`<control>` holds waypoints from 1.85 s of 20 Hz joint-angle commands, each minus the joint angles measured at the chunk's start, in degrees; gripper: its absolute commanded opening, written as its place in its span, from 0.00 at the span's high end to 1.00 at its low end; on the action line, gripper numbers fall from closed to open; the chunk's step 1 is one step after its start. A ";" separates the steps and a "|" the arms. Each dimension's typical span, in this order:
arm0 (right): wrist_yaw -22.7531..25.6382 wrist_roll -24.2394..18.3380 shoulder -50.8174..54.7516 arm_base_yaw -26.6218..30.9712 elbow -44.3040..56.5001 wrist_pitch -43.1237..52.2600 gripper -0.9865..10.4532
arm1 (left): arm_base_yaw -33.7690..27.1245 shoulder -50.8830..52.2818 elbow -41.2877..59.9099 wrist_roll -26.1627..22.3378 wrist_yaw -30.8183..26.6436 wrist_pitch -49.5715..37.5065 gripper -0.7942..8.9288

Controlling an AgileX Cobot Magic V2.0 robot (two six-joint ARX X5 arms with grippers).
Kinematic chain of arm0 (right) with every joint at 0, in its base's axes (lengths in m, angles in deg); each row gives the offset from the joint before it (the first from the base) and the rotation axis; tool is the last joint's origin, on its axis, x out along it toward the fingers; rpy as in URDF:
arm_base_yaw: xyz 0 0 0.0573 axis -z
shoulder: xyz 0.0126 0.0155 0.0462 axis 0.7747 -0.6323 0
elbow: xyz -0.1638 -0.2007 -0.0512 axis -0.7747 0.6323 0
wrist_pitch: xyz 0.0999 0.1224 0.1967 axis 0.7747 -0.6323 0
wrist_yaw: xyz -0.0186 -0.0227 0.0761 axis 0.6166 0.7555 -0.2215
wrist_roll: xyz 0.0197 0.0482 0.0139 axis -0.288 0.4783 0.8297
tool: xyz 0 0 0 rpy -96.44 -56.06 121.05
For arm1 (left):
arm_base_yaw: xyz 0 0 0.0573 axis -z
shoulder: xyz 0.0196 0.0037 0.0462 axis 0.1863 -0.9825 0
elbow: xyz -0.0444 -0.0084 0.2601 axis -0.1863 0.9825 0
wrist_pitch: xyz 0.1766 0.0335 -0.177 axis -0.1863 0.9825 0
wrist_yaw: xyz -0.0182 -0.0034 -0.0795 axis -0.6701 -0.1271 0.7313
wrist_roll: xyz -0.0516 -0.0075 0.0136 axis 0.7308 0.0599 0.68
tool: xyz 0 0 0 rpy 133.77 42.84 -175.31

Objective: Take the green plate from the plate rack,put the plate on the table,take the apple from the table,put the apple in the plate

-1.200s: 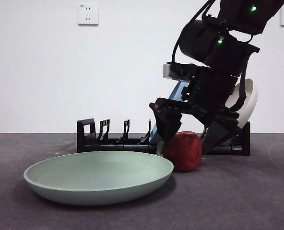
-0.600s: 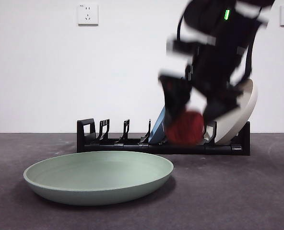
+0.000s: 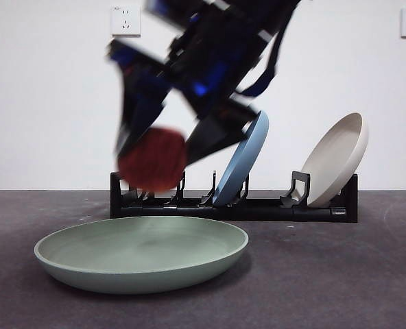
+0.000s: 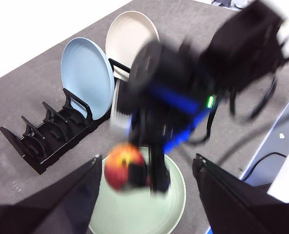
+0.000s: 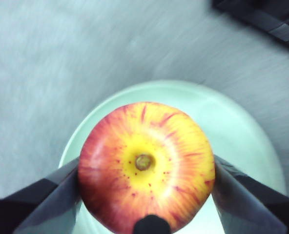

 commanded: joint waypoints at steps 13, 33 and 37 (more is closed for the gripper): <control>3.58 0.11 -7.63 -1.70 0.42 -0.96 0.43 | 0.02 0.11 0.28 1.53 0.15 -0.11 0.60; 3.96 3.78 41.38 -1.95 0.42 -42.47 0.31 | 0.02 0.11 0.28 1.53 0.13 6.34 0.60; 1.33 5.75 47.84 -1.95 0.42 -48.00 0.34 | 0.02 0.11 0.28 1.84 0.26 9.07 0.60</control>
